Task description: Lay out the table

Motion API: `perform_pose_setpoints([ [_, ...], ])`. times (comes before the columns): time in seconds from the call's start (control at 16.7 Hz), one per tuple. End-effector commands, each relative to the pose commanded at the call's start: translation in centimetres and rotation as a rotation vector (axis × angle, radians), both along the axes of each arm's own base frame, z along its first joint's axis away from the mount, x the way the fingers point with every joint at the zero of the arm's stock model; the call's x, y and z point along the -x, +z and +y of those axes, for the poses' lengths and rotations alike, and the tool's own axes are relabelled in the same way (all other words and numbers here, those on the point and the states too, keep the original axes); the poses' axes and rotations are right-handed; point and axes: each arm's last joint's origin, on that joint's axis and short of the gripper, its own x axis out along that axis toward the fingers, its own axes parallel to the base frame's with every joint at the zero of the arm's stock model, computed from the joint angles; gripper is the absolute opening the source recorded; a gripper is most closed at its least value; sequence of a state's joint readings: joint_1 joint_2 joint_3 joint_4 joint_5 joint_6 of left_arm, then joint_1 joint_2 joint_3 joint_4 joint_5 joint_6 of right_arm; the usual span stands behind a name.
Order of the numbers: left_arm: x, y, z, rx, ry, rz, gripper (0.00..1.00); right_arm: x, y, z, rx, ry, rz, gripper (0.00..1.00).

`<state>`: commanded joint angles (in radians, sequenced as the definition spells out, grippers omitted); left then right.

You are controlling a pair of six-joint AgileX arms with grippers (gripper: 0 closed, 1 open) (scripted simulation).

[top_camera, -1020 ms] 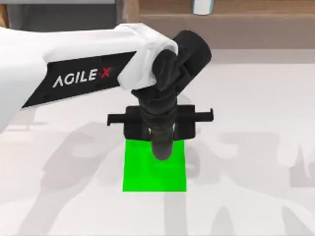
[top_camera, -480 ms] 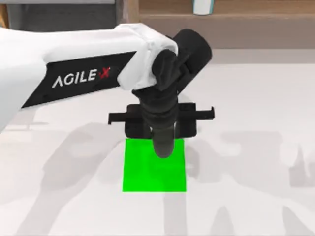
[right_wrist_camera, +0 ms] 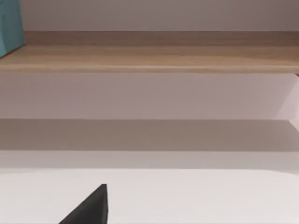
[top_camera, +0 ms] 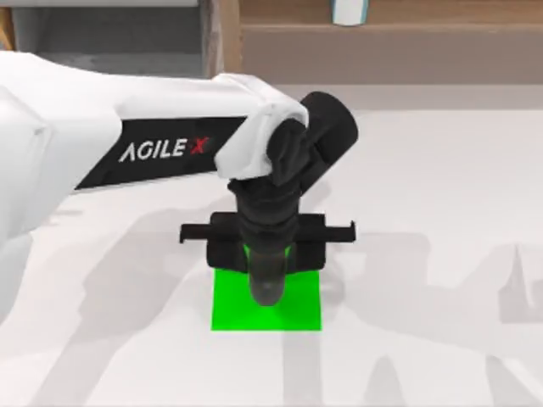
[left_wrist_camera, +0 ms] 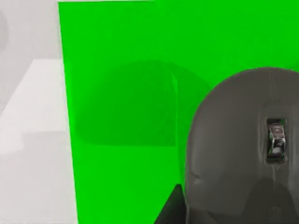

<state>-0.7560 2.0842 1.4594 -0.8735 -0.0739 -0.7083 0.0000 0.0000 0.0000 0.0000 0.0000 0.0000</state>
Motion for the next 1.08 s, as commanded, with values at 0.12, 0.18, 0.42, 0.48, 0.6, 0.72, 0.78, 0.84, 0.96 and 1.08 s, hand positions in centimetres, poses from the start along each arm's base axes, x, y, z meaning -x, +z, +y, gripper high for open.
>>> perform_pose_setpoints([
  [0.12, 0.0, 0.0, 0.0, 0.0, 0.0, 0.0, 0.0, 0.0, 0.0, 0.0, 0.0, 0.0, 0.0, 1.0],
  [0.18, 0.0, 0.0, 0.0, 0.0, 0.0, 0.0, 0.0, 0.0, 0.0, 0.0, 0.0, 0.0, 0.0, 1.0],
  [0.42, 0.0, 0.0, 0.0, 0.0, 0.0, 0.0, 0.3, 0.0, 0.0, 0.0, 0.0, 0.0, 0.0, 1.0],
  [0.48, 0.0, 0.0, 0.0, 0.0, 0.0, 0.0, 0.38, 0.0, 0.0, 0.0, 0.0, 0.0, 0.0, 1.0],
  [0.6, 0.0, 0.0, 0.0, 0.0, 0.0, 0.0, 0.53, 0.0, 0.0, 0.0, 0.0, 0.0, 0.0, 1.0],
  [0.72, 0.0, 0.0, 0.0, 0.0, 0.0, 0.0, 0.68, 0.0, 0.0, 0.0, 0.0, 0.0, 0.0, 1.0],
  [0.78, 0.0, 0.0, 0.0, 0.0, 0.0, 0.0, 0.75, 0.0, 0.0, 0.0, 0.0, 0.0, 0.0, 1.0],
  [0.84, 0.0, 0.0, 0.0, 0.0, 0.0, 0.0, 0.83, 0.0, 0.0, 0.0, 0.0, 0.0, 0.0, 1.0],
  [0.96, 0.0, 0.0, 0.0, 0.0, 0.0, 0.0, 0.98, 0.0, 0.0, 0.0, 0.0, 0.0, 0.0, 1.0],
  [1.08, 0.0, 0.0, 0.0, 0.0, 0.0, 0.0, 1.0, 0.0, 0.0, 0.0, 0.0, 0.0, 0.0, 1.0],
])
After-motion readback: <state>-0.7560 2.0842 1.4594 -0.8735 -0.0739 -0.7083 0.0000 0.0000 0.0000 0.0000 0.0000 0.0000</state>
